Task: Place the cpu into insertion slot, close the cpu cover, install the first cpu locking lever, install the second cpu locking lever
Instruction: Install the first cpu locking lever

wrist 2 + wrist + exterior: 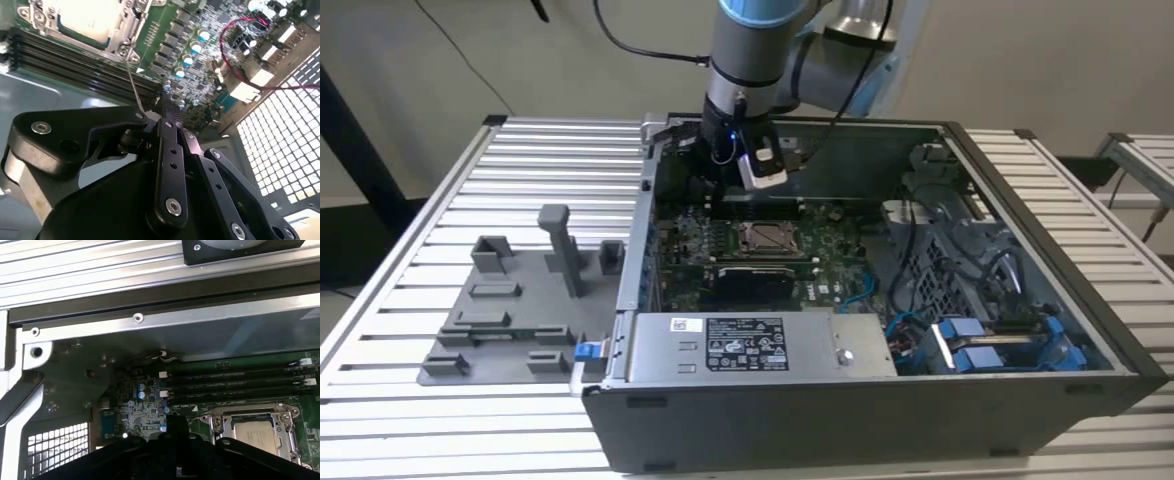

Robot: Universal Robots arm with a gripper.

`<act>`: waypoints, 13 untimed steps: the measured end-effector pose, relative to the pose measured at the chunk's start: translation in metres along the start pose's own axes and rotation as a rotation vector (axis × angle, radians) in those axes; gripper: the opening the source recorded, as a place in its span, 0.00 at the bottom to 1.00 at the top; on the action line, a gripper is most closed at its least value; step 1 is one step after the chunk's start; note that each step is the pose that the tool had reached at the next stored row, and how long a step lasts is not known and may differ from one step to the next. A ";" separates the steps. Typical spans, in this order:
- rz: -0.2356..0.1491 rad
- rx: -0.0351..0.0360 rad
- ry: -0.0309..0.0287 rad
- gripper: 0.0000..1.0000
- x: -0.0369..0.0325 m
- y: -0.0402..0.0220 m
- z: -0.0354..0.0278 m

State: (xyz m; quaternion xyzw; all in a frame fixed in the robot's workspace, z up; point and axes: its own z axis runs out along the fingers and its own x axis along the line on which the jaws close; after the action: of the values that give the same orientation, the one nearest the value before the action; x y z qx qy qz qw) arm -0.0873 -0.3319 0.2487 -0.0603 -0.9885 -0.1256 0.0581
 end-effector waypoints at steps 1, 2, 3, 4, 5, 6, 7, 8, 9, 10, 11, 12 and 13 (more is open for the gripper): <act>0.001 0.0002 0.0024 0.11 -0.0027 0.0003 -0.0006; 0.001 0.0004 0.0050 0.11 -0.0052 0.0006 -0.0013; 0.002 0.0002 0.0077 0.11 -0.0078 0.0010 -0.0021; 0.003 0.0002 0.0108 0.11 -0.0102 0.0014 -0.0032; 0.003 0.0002 0.0138 0.11 -0.0125 0.0019 -0.0042; 0.004 0.0001 0.0171 0.11 -0.0152 0.0023 -0.0051; 0.005 0.0002 0.0204 0.11 -0.0179 0.0027 -0.0060; 0.006 0.0005 0.0241 0.11 -0.0209 0.0030 -0.0069; 0.007 0.0007 0.0276 0.11 -0.0238 0.0033 -0.0079; 0.008 0.0008 0.0310 0.11 -0.0267 0.0035 -0.0088; 0.009 0.0008 0.0343 0.11 -0.0296 0.0038 -0.0097; 0.009 0.0007 0.0376 0.11 -0.0326 0.0041 -0.0106; 0.010 0.0007 0.0406 0.11 -0.0354 0.0043 -0.0113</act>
State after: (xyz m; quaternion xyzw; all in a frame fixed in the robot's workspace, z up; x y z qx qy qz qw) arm -0.0508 -0.3343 0.2561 -0.0628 -0.9869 -0.1261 0.0789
